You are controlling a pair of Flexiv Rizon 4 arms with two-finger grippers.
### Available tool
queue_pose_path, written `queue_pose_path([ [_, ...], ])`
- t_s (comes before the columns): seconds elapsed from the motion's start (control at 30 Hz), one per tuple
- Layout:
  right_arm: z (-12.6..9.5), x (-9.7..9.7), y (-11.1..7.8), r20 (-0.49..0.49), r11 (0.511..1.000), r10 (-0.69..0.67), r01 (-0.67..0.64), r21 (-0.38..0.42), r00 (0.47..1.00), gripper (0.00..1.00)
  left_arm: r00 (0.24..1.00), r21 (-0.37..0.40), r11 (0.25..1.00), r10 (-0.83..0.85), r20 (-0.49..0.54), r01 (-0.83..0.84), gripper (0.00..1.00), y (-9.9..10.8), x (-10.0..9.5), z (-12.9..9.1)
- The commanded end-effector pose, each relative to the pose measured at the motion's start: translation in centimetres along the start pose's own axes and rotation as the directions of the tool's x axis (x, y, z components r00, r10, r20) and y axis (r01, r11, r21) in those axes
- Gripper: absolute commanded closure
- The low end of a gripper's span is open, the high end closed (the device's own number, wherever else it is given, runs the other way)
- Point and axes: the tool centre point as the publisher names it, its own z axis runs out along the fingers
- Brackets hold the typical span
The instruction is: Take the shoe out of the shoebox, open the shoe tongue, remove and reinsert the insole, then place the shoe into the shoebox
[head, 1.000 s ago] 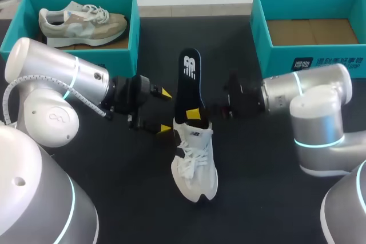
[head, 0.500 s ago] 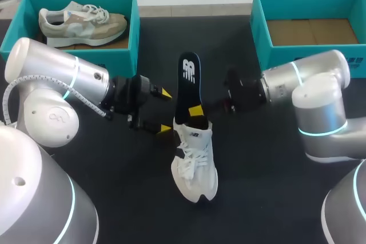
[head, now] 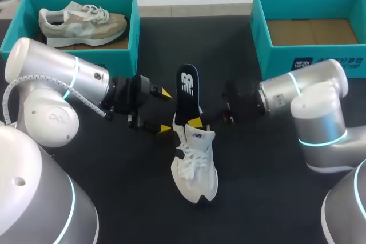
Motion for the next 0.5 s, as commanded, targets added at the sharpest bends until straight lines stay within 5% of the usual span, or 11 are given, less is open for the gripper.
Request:
queue_pose_path([
  [0.03,-0.2,0.3,0.1,0.023,1.000,-0.022,0.022,-0.004,0.999,0.87,1.000,-0.004,1.000,0.001,-0.002,-0.001,0.00,-0.1,0.0,0.1],
  [0.13,-0.5,0.1,1.3,0.027,0.999,-0.049,0.048,0.003,0.998,0.69,1.000,-0.004,1.000,0.001,-0.002,-0.001,0.00,-0.1,0.0,0.1],
  [0.5,-0.3,-1.5,4.2,-0.039,0.993,-0.093,0.096,0.069,0.995,0.72,1.000,-0.004,1.000,0.001,-0.002,-0.001,0.00,-0.1,0.0,0.1],
])
